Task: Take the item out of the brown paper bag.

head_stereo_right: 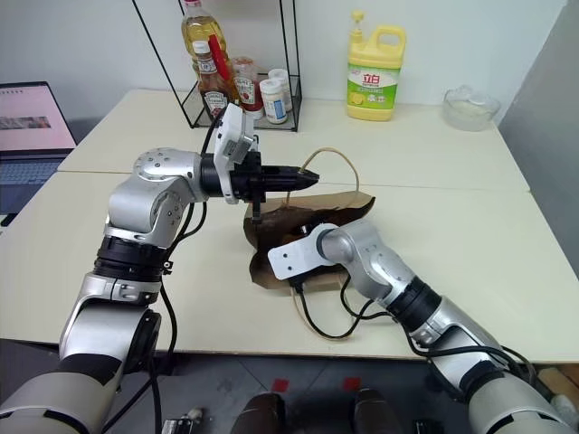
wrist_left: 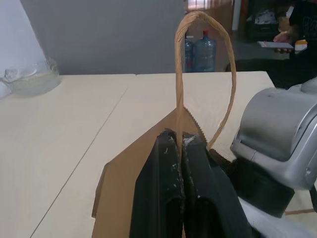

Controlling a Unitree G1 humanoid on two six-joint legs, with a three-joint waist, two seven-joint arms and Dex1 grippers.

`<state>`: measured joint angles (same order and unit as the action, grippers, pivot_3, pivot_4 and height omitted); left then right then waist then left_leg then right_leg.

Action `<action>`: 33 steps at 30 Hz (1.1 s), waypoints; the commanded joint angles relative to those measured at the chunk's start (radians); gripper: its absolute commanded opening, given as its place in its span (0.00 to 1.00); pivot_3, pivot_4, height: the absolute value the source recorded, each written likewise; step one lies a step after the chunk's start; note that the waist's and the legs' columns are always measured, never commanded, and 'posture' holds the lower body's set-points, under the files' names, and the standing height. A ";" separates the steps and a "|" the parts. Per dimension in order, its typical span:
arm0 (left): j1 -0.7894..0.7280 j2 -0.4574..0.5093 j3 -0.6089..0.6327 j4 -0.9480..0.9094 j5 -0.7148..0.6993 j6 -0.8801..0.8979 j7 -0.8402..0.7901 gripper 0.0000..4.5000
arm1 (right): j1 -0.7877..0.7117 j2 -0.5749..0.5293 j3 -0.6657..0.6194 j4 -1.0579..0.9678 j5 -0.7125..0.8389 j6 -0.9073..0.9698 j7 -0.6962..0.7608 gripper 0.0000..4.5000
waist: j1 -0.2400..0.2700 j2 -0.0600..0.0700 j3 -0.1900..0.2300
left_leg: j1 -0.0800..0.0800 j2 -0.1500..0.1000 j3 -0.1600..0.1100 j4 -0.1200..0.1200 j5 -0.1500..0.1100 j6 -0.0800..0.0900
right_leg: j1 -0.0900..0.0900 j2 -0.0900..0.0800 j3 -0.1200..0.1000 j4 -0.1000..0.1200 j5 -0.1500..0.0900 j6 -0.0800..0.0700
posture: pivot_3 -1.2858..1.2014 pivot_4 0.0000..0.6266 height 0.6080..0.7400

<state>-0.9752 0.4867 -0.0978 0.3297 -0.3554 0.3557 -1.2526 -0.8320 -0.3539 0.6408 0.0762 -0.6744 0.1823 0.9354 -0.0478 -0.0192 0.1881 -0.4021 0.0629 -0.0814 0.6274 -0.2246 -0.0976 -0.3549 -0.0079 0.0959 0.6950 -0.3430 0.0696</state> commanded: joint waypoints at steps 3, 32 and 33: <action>-0.035 -0.010 0.018 0.024 0.011 -0.041 0.017 0.00 | 0.033 -0.036 -0.093 -0.177 0.099 0.009 0.066 0.55 | -0.003 0.000 0.000 | 0.000 0.000 0.000 0.000 0.000 0.000 | 0.000 0.000 0.000 0.000 0.000 0.000 | 0.52 0.24 1.00; -0.058 -0.021 0.024 0.081 0.047 -0.085 0.048 0.00 | 0.101 -0.161 -0.376 -0.466 0.594 0.117 0.120 0.54 | -0.006 0.000 0.001 | -0.016 0.000 0.000 0.000 0.002 -0.004 | -0.017 0.000 0.000 0.001 0.000 0.000 | 0.52 0.24 1.00; -0.057 -0.021 0.023 0.082 0.048 -0.086 0.048 0.00 | 0.098 -0.167 -0.385 -0.478 0.611 0.134 0.120 0.54 | -0.006 0.000 0.001 | -0.016 0.000 0.000 0.000 0.002 -0.004 | -0.017 0.000 0.000 0.001 0.000 0.000 | 0.52 0.24 1.00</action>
<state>-1.0032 0.4651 -0.0957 0.4183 -0.3076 0.2900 -1.2097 -0.7104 -0.5113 0.3116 -0.3371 -0.1046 0.2975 1.0568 -0.0533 -0.0191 0.1891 -0.4181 0.0629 -0.0813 0.6277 -0.2224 -0.1013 -0.3716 -0.0080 0.0958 0.6964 -0.3429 0.0694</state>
